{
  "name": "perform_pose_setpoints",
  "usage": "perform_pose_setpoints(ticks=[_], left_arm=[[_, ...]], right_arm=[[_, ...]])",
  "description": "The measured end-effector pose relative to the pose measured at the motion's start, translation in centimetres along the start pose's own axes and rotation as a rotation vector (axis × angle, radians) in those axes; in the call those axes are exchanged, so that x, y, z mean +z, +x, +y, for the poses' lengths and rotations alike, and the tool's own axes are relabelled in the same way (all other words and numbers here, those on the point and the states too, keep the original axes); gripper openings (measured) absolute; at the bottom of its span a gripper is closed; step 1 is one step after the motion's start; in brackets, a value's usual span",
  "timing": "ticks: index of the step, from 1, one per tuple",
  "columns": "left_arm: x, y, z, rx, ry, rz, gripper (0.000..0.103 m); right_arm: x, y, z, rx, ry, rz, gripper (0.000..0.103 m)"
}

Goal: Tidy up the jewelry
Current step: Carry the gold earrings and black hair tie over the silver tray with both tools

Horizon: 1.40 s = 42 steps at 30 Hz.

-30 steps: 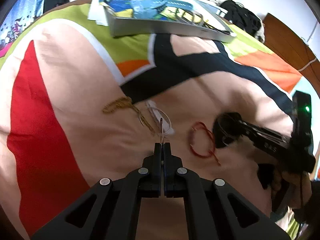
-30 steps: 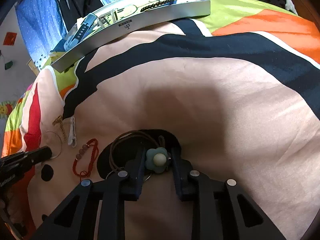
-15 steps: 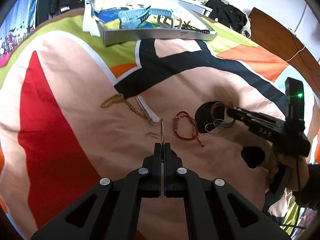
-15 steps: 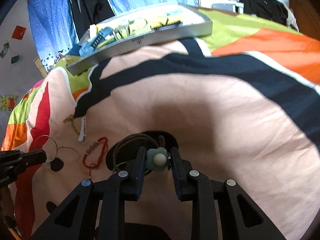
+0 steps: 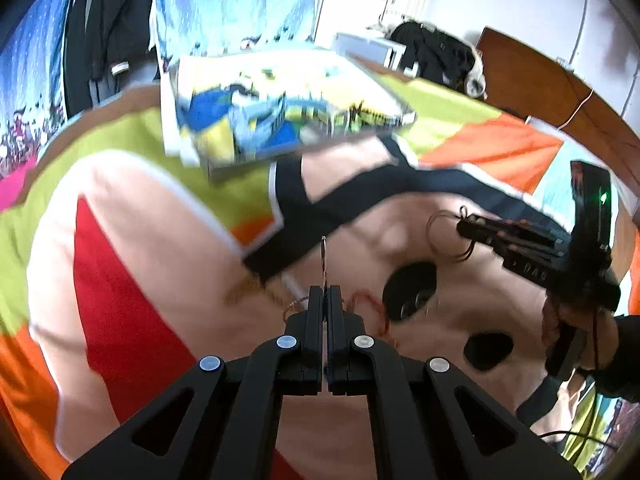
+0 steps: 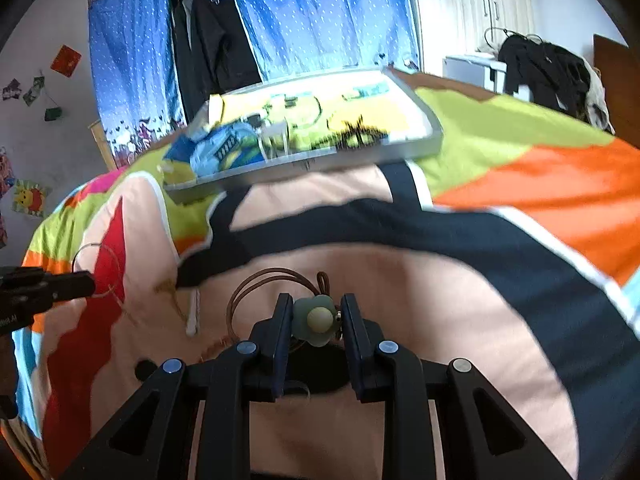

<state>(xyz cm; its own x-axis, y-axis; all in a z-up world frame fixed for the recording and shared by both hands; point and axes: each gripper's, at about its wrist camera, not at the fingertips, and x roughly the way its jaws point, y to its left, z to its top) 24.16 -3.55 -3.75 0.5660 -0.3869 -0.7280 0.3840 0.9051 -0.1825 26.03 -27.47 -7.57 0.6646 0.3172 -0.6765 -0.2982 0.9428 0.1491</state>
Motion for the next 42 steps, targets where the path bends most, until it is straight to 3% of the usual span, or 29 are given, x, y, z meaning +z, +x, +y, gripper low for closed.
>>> perform_pose_setpoints(ticks=[6, 12, 15, 19, 26, 31, 36, 42], left_arm=[[6.6, 0.0, 0.7, -0.026, 0.026, -0.076, 0.0], [12.9, 1.8, 2.6, 0.013, -0.002, -0.186, 0.0], [15.1, 3.0, 3.9, 0.046, -0.01, -0.238, 0.0], [16.1, 5.0, 6.0, 0.036, -0.052, -0.297, 0.0], [16.2, 7.3, 7.8, 0.1, -0.066, -0.301, 0.0], [16.2, 9.0, 9.7, 0.144, -0.126, -0.239, 0.0], [15.7, 10.2, 11.7, 0.135, -0.205, -0.184, 0.0], [15.3, 10.3, 11.7, 0.14, -0.197, -0.161, 0.0]], right_arm=[[6.2, 0.2, -0.2, 0.029, -0.026, -0.061, 0.023], [13.3, 2.6, -0.8, 0.025, -0.017, -0.12, 0.023], [16.0, 4.7, -0.9, 0.009, -0.005, -0.142, 0.023], [18.0, 7.4, -1.0, -0.006, 0.028, -0.149, 0.023], [18.4, 11.5, -1.4, -0.013, 0.095, -0.116, 0.023], [17.7, 13.3, -1.5, -0.017, 0.108, -0.086, 0.023], [17.1, 14.3, -1.2, -0.024, 0.091, -0.063, 0.023], [16.5, 14.9, -1.7, -0.043, 0.096, -0.041, 0.024]])
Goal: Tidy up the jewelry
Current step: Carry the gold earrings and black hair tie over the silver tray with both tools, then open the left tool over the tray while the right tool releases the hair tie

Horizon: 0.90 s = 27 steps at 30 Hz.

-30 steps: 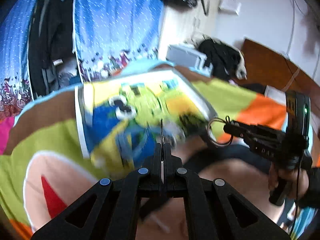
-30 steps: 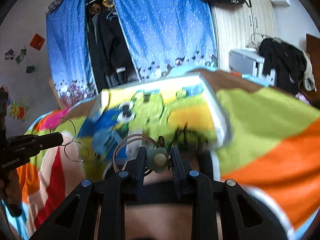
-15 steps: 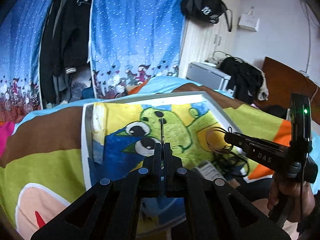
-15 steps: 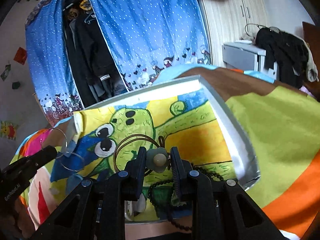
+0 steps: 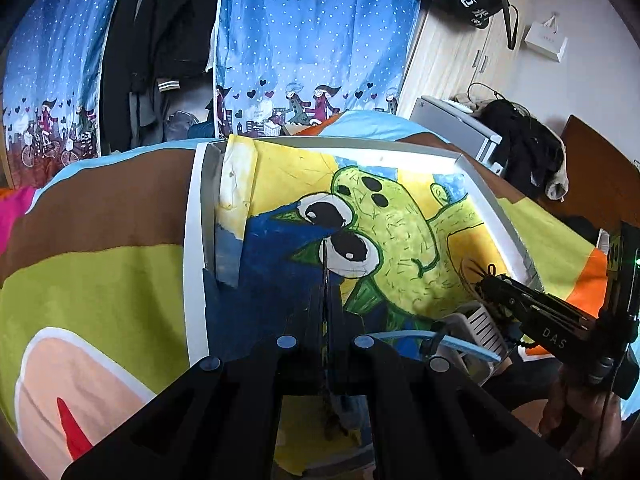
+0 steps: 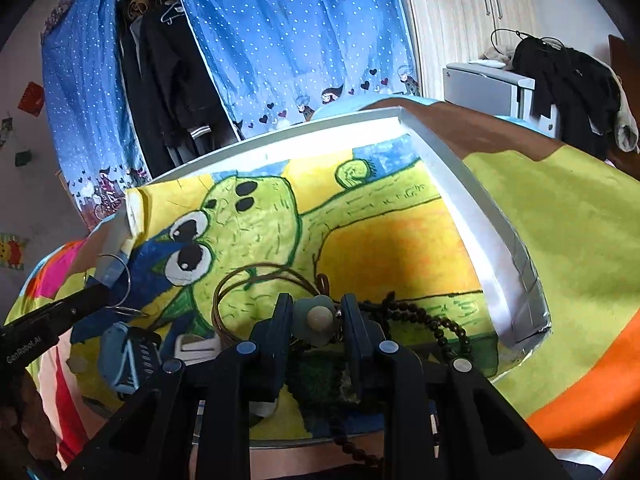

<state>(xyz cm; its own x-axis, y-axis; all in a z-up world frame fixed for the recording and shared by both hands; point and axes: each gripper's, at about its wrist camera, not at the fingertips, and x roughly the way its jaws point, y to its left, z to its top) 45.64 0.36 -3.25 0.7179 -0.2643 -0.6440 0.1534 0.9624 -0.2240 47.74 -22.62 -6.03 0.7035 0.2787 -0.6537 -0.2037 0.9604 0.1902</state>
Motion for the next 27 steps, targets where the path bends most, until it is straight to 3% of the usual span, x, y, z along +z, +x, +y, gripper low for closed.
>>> perform_pose_setpoints(ticks=[10, 12, 14, 16, 19, 21, 27], left_arm=[[-0.5, 0.4, -0.8, 0.04, -0.004, 0.026, 0.002], [-0.6, 0.1, -1.1, 0.049, 0.003, 0.021, 0.01], [-0.7, -0.3, -1.1, 0.044, -0.004, 0.006, 0.042], [-0.7, -1.1, -1.0, 0.041, -0.023, -0.031, 0.054], [-0.4, -2.1, -1.0, 0.038, -0.041, -0.058, 0.063], [-0.2, -2.9, -0.9, 0.043, -0.057, -0.07, 0.073], [0.3, -6.0, -0.9, 0.078, -0.099, -0.136, 0.093]], right_arm=[[-0.4, -0.6, -0.4, -0.049, -0.031, -0.009, 0.027], [-0.3, -1.0, -0.5, -0.056, -0.04, -0.023, 0.038], [-0.3, -1.7, -0.6, -0.063, -0.042, -0.044, 0.046], [-0.2, -2.4, -0.6, -0.066, -0.045, -0.06, 0.054], [0.0, -3.5, -0.5, -0.074, -0.056, -0.087, 0.066], [0.2, -4.4, -0.5, -0.07, -0.058, -0.106, 0.08], [0.3, -7.5, 0.1, -0.049, -0.064, -0.178, 0.103]])
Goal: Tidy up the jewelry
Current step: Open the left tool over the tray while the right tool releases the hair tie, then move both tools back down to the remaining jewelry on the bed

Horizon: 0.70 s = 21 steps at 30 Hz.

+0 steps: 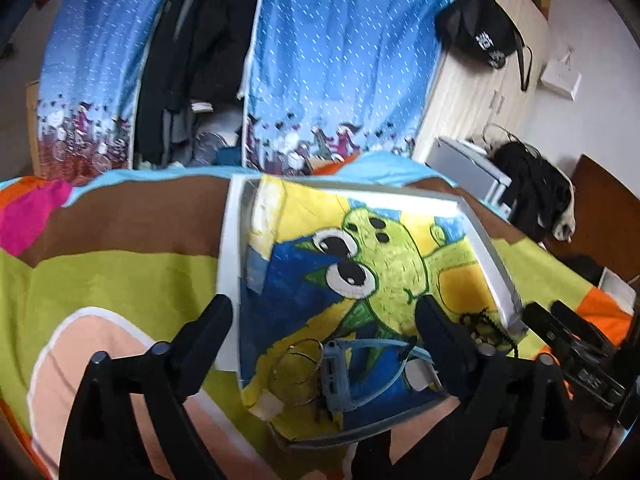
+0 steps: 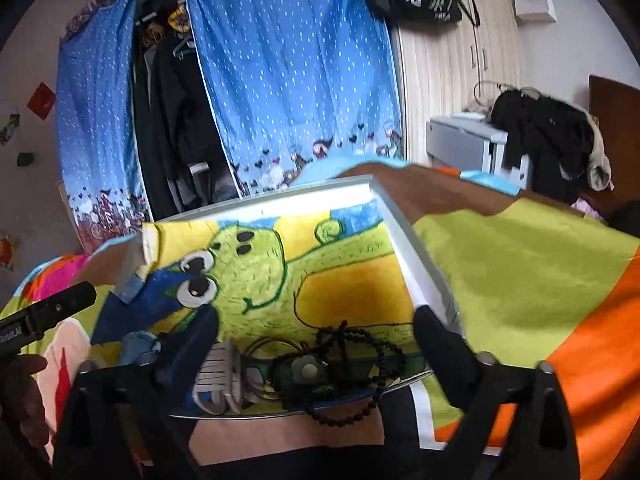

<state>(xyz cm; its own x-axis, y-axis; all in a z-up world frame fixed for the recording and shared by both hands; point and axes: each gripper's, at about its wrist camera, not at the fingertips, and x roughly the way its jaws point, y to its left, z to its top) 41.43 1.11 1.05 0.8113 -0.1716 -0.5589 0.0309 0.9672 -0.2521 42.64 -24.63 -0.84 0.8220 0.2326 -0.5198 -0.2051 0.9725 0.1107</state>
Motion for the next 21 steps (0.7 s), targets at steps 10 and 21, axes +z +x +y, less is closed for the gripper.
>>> perform_pose_setpoints(ticks=[10, 21], left_arm=[[-0.4, -5.4, -0.4, 0.04, 0.073, -0.081, 0.101], [-4.5, -9.5, 0.1, 0.035, 0.138, -0.041, 0.101]], right_arm=[[0.4, -5.9, 1.8, 0.01, -0.046, -0.06, 0.103], [-1.9, -11.0, 4.0, 0.057, -0.12, -0.032, 0.103]])
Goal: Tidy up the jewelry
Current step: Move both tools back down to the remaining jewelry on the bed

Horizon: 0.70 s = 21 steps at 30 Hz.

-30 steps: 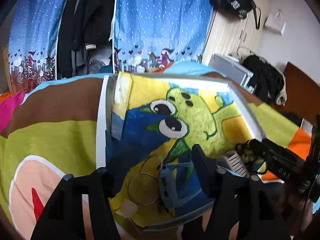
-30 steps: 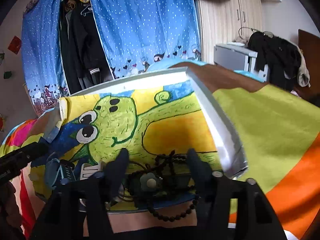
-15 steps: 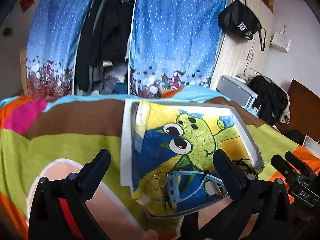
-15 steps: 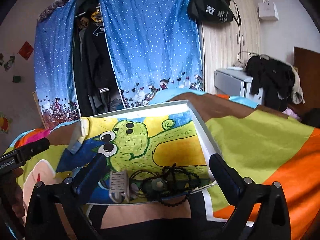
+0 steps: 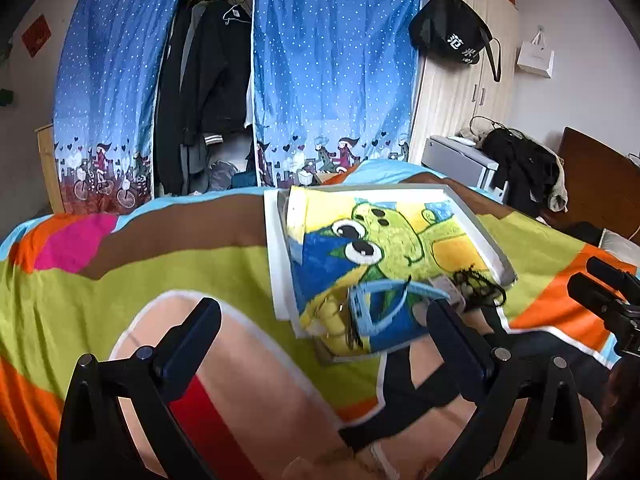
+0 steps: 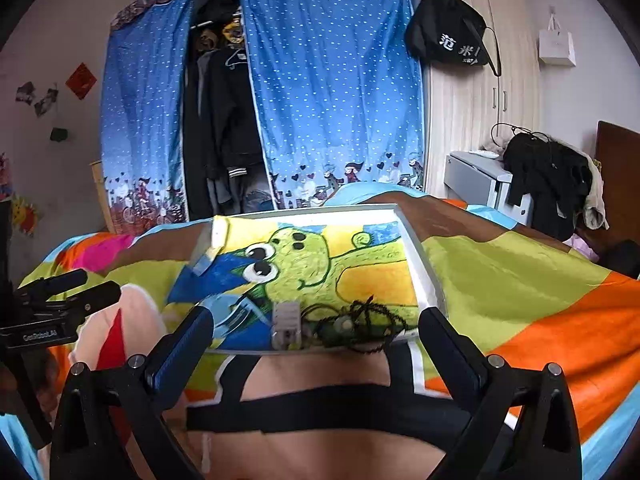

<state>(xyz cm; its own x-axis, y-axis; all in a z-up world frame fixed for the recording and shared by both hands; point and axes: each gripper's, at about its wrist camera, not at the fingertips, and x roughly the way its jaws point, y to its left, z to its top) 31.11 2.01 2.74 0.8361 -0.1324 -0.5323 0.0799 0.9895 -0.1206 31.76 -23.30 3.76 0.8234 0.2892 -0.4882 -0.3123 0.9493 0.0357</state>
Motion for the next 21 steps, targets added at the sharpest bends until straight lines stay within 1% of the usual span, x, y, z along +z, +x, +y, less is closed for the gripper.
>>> perform_pose_setpoints(ticks=[4, 8, 10, 14, 17, 21], left_arm=[[-1.2, -1.9, 0.2, 0.0, 0.005, -0.011, 0.101], [-2.8, -3.4, 0.1, -0.012, 0.022, 0.001, 0.101], [-3.8, -4.0, 0.1, -0.017, 0.031, 0.012, 0.101], [-6.0, -4.7, 0.2, -0.008, 0.038, 0.029, 0.101], [-7.7, -4.7, 0.2, -0.013, 0.038, 0.063, 0.101], [-10.0, -4.2, 0.0, -0.031, 0.064, 0.134, 0.101]], right_arm=[[-1.5, -1.6, 1.0, 0.033, 0.013, 0.024, 0.103], [-3.3, -3.2, 1.6, 0.049, 0.02, 0.036, 0.103], [-4.7, -3.6, 2.0, 0.053, 0.014, 0.06, 0.103], [-8.2, -3.7, 2.2, 0.052, 0.023, 0.14, 0.103], [-10.4, -3.9, 2.1, 0.047, 0.033, 0.184, 0.103], [-12.9, -4.0, 1.8, 0.035, 0.025, 0.246, 0.103]])
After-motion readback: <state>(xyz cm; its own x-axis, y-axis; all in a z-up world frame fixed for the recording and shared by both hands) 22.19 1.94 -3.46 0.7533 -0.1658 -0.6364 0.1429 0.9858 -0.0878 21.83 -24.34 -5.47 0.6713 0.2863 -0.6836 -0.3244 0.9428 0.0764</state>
